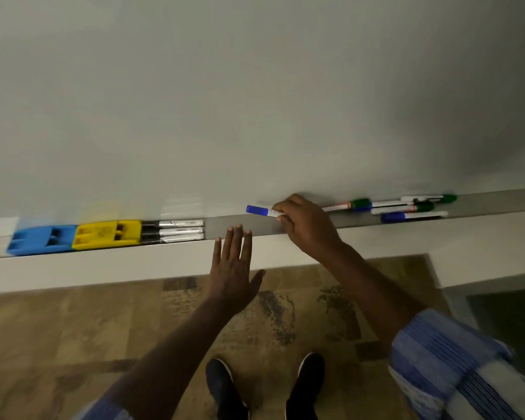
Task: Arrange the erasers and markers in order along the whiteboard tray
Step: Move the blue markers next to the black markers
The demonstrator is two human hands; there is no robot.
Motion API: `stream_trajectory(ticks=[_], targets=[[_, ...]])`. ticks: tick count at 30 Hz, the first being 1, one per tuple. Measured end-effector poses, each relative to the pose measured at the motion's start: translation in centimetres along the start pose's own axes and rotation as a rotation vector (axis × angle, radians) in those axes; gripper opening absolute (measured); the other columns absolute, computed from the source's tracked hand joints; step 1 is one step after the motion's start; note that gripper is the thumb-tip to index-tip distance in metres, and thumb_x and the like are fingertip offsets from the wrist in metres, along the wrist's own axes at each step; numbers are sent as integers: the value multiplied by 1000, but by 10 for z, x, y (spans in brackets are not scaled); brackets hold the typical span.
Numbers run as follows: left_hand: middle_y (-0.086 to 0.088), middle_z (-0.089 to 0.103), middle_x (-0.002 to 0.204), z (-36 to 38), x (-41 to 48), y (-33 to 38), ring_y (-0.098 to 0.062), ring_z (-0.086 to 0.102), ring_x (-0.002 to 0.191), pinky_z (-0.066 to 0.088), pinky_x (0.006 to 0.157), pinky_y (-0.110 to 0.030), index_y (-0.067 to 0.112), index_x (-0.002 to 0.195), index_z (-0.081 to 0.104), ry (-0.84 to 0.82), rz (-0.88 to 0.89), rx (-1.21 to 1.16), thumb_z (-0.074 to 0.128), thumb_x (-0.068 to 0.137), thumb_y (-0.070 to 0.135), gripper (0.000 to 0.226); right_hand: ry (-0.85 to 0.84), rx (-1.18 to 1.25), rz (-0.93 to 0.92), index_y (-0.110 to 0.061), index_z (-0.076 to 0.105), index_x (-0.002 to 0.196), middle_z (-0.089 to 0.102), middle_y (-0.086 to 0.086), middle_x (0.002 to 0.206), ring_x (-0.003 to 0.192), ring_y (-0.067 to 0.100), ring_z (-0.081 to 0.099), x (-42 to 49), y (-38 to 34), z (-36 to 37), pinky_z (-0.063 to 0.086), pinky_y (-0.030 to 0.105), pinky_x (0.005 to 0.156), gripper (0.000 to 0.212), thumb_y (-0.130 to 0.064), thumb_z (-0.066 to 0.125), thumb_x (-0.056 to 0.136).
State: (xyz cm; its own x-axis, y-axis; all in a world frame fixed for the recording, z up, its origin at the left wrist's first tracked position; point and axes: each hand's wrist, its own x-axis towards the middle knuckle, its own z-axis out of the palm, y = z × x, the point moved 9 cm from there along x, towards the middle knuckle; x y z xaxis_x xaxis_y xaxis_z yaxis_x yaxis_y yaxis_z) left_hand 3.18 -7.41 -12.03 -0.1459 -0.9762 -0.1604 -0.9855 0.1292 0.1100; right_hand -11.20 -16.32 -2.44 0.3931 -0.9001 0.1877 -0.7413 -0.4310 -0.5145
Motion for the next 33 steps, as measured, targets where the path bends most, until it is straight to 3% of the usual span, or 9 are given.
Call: stream_trajectory(ticks=[4,11,22,33], targets=[[-16,-14,167,-1,-27,-52,-32,-14,154,-2,124,-50,10,160,-3,47,-104,39,35,96,64,92,-47,-43,-70,-11,71,111,65,7,98,81,26,63,17,-39,36,54,35,69,24,-9,65,88],[-15,-21,165,-3,-53,-116,-31,-19,153,1,125,-54,10,159,-8,49,-244,19,39,96,64,96,-95,-169,-135,-13,72,98,63,7,86,70,28,59,29,-77,84,50,36,62,21,-5,73,78],[-15,-22,165,0,-50,-120,-33,-20,152,1,125,-55,11,159,-10,48,-246,24,37,95,69,99,-95,-217,-93,-11,77,100,65,9,88,74,31,60,23,-73,96,48,36,69,30,2,72,73],[-15,-18,166,2,-43,-108,-35,-17,153,5,124,-58,12,160,-6,43,-238,28,40,93,69,100,-51,-154,-74,-8,72,114,66,10,100,85,27,62,17,-69,90,54,39,77,31,-7,70,82]])
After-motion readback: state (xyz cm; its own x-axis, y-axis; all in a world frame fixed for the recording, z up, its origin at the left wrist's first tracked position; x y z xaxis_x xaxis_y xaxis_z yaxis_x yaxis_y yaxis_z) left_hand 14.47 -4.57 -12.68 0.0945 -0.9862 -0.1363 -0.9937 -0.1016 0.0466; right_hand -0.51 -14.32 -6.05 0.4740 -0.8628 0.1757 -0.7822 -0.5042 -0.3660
